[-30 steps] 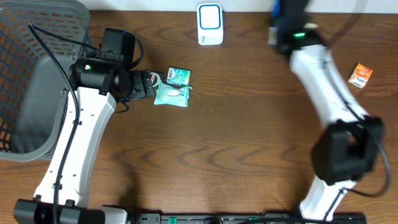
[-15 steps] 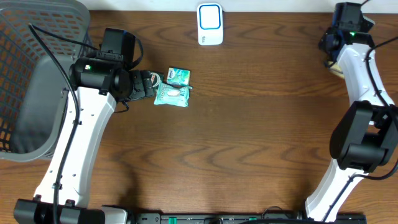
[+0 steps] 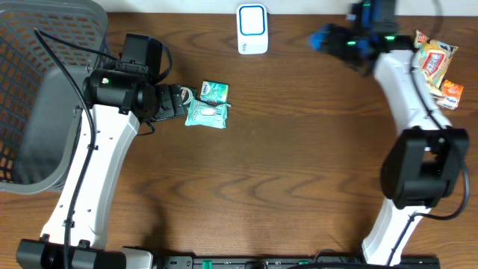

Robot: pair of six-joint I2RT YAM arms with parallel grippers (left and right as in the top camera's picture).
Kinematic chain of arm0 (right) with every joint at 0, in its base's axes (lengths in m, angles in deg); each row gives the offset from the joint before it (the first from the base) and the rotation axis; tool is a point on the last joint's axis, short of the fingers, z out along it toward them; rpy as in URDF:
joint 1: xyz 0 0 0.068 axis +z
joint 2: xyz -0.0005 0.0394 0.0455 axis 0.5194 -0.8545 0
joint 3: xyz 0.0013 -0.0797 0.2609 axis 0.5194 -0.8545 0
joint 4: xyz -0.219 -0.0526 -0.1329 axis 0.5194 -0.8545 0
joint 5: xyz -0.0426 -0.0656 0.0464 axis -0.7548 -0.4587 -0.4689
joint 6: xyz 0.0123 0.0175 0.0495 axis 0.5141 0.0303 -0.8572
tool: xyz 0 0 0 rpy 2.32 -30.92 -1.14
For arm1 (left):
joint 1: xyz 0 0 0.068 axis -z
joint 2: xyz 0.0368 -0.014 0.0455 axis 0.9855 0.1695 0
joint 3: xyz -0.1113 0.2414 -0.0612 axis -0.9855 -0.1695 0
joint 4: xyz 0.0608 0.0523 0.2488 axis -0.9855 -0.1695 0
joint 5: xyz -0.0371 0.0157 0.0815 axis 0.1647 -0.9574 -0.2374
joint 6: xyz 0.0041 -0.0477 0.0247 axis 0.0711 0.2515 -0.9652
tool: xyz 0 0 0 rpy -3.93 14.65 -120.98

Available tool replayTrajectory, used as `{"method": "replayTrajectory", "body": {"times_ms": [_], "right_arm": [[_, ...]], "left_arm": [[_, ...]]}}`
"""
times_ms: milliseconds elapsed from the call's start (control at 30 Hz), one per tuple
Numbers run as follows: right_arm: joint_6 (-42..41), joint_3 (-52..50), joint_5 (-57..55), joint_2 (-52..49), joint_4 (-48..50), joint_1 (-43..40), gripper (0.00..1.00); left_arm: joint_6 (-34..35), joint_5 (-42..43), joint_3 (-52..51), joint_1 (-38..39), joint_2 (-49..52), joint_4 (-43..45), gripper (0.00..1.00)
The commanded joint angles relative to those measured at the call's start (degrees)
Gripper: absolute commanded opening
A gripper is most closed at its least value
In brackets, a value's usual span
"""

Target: Scan the item barcode

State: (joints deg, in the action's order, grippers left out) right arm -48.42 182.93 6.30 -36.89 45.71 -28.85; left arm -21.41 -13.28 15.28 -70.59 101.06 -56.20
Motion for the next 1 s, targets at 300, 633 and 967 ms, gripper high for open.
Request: {"method": "replayTrajectory", "body": {"times_ms": [300,633,967], "right_arm": [[-6.2,0.1,-0.4,-5.8,2.5,23.7,0.74],[-8.2,0.1,-3.1,-8.7,-2.4,30.5,0.63],[-13.3,0.0,-8.3,-12.0,-2.6,33.4,0.60]], "left_arm": [[0.3,-1.0,0.1,-0.1,-0.1,-0.1,0.99],[0.3,-1.0,0.1,-0.1,-0.1,-0.1,0.99],[0.3,-1.0,0.1,-0.1,-0.1,-0.1,0.99]]}}
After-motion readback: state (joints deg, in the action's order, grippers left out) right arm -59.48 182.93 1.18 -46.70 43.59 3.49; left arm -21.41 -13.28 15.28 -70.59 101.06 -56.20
